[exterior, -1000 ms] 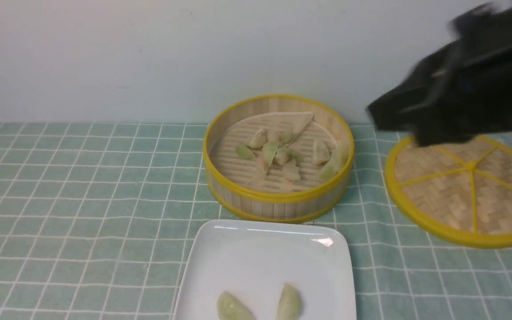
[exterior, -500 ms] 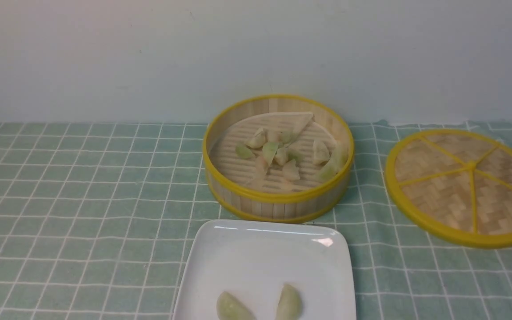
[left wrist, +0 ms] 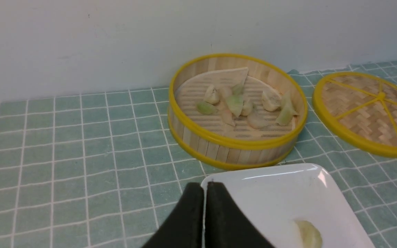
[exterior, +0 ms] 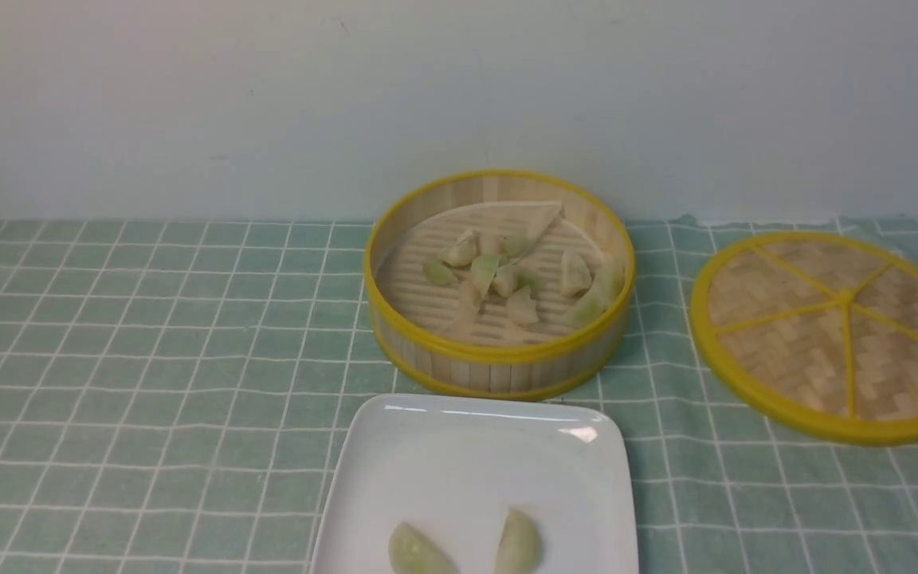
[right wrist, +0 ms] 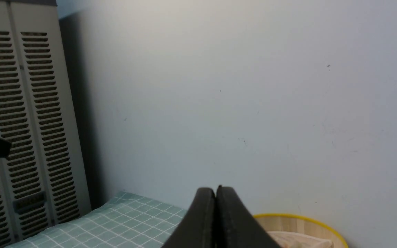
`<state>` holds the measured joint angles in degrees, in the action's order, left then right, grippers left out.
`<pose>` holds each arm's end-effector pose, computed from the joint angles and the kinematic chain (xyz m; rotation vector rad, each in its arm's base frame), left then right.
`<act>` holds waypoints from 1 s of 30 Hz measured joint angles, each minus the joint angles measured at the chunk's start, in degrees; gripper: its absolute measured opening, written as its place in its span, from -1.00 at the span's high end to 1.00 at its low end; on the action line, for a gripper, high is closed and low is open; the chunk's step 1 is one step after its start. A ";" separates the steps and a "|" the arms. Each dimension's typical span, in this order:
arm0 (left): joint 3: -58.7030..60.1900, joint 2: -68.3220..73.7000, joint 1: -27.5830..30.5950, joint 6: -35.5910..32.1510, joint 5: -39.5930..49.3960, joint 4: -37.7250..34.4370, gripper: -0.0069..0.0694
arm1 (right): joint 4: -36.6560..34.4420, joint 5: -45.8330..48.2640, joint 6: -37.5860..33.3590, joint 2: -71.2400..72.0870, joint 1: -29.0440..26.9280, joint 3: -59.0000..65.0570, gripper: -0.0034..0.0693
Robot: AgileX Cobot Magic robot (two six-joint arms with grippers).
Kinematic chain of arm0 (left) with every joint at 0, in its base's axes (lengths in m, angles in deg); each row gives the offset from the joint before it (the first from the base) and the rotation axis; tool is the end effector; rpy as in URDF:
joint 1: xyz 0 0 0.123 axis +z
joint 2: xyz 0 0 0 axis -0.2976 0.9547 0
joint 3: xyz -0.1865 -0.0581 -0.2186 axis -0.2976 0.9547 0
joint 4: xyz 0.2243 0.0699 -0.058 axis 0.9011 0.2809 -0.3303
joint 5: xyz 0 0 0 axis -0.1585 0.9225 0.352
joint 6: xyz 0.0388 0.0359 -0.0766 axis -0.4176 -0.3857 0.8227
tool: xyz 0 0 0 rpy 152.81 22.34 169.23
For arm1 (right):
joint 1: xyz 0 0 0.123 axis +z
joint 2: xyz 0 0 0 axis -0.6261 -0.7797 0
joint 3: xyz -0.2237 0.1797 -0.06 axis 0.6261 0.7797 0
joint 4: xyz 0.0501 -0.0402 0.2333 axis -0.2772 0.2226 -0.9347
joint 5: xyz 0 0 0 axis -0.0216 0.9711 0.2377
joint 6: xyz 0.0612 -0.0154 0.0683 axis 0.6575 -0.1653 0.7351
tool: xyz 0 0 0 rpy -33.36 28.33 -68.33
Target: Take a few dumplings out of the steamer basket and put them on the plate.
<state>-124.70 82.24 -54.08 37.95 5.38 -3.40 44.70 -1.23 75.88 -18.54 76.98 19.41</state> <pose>0.0558 -0.0151 0.3695 0.2143 1.9432 -0.3769 -0.0027 -0.0044 0.3138 -0.3768 1.4228 0.6352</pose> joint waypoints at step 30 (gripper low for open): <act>33.99 -25.12 26.44 -30.25 -21.92 -17.55 0.83 | 0.00 0.17 0.05 0.00 0.00 0.00 0.95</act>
<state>-90.72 57.12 -27.63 7.70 -16.54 -20.95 44.70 -1.06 75.93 -18.54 76.98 19.41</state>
